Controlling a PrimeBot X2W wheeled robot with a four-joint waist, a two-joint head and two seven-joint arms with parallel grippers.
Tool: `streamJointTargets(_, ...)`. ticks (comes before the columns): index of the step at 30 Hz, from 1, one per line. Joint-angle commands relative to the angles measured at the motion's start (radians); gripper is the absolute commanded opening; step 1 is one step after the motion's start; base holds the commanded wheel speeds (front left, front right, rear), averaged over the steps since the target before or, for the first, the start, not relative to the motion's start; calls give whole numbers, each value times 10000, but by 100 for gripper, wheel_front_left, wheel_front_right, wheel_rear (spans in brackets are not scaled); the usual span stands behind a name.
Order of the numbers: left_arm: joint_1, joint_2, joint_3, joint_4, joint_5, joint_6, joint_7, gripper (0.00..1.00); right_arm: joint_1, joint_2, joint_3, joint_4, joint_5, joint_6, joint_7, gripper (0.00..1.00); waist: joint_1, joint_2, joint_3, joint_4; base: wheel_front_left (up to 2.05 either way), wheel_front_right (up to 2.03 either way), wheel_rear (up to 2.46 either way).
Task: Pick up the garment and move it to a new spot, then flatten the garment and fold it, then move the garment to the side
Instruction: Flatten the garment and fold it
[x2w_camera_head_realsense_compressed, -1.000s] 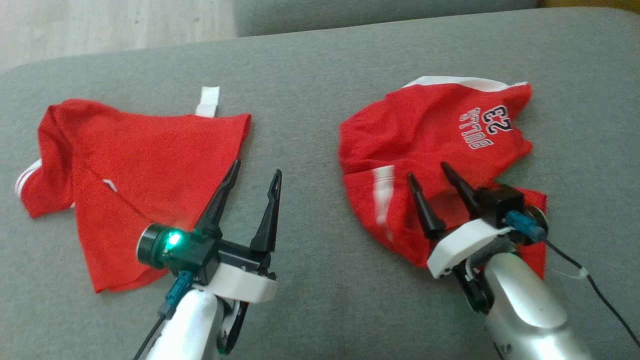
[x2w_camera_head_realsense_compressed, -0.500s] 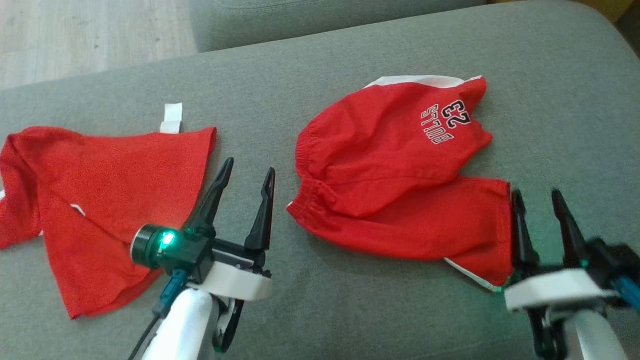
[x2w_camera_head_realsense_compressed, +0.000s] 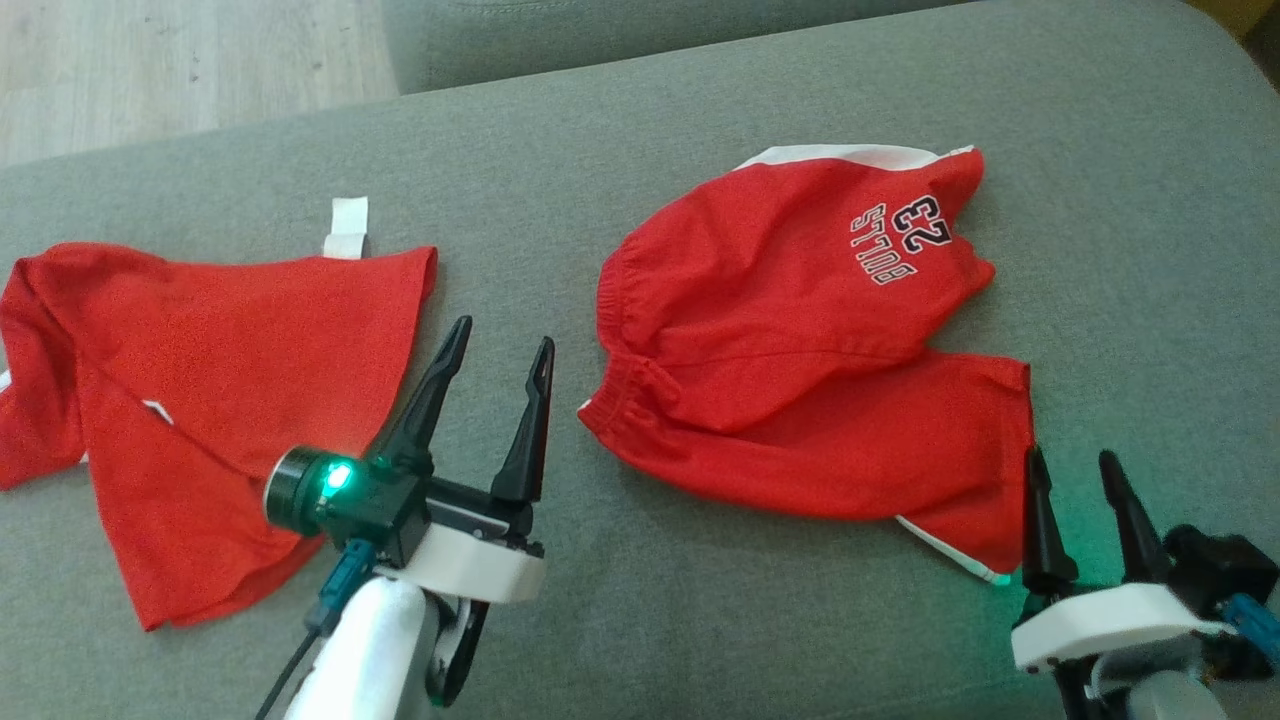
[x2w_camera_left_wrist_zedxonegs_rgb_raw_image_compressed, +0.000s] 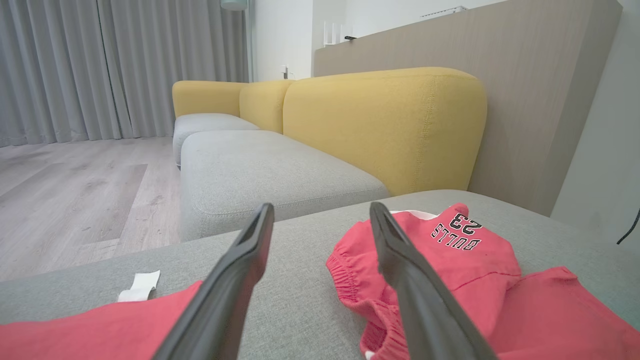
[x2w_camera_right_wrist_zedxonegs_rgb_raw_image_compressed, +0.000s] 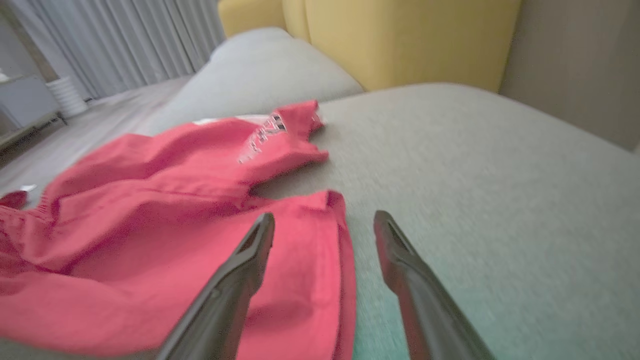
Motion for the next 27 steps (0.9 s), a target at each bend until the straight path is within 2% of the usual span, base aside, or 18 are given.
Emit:
streamJointTargets(1,-332,-6,297,-295,111,-1,-51,100,-414,-59,151,-129,222,-7,10,100,0,0,6,34,0,0,0)
streamJointTargets(9,-298,-7,246,-276,132,-8,-51,100,-825,-58,342,1029,1145,-7,387,100,0,0,46,219,0,0,0)
streamJointTargets(18,-289,-5,275,-290,218,-24,-51,100,-1087,-57,787,1661,1607,-7,534,100,0,0,151,267,0,0,0)
streamJointTargets(19,-288,-5,275,-290,228,-27,-51,100,-1116,-57,825,1709,1630,-7,529,89,0,0,154,269,0,0,0)
streamJointTargets(20,-287,-5,271,-286,235,-30,-51,100,-1146,-57,868,1747,1634,-7,516,40,0,0,153,271,0,0,0)
streamJointTargets(21,-285,-5,268,-281,241,-33,-51,100,-1182,-57,900,1772,1636,-7,492,4,0,0,149,270,0,0,0)
streamJointTargets(22,-285,-5,265,-273,246,-36,-51,100,-1222,-57,923,1772,1609,-7,434,0,0,0,140,267,0,0,0)
streamJointTargets(27,-244,-5,275,-252,249,-41,-51,100,-1365,-57,884,1686,1464,-7,301,0,0,0,57,241,0,0,0)
